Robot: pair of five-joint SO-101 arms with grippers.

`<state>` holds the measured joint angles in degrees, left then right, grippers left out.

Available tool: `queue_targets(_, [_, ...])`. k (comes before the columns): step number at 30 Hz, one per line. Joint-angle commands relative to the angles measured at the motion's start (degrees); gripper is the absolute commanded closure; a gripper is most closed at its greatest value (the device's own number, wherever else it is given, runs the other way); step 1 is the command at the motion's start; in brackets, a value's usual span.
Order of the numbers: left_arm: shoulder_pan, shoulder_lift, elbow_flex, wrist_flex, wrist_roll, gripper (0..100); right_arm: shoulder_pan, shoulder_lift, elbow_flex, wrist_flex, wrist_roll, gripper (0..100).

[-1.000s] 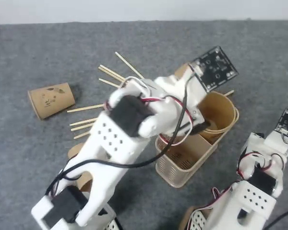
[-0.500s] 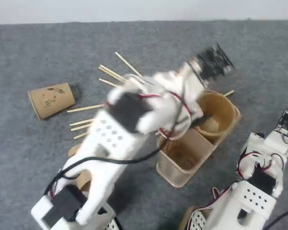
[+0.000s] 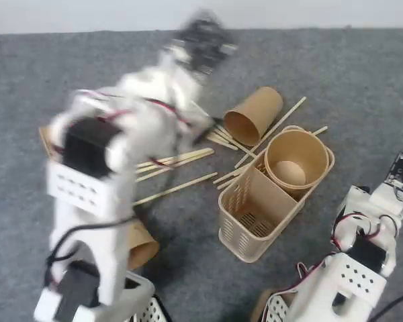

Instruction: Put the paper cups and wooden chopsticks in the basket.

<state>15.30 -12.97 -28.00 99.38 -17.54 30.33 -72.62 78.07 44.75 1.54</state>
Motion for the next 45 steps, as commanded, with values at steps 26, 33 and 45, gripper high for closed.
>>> queue_targets(26, [-17.1, -66.7, 79.9, 1.3, -34.0, 75, -0.4, -0.8, 0.3, -1.6, 0.1, 80.5])
queue_targets(33, [-17.1, -62.4, 82.6, 1.3, -36.4, 75, -0.4, -0.8, 0.3, -1.6, 0.1, 80.5])
queue_targets(45, [-17.3, -48.5, 82.1, -0.2, -43.9, 75, -0.4, -0.8, 0.3, -1.6, 0.1, 80.5])
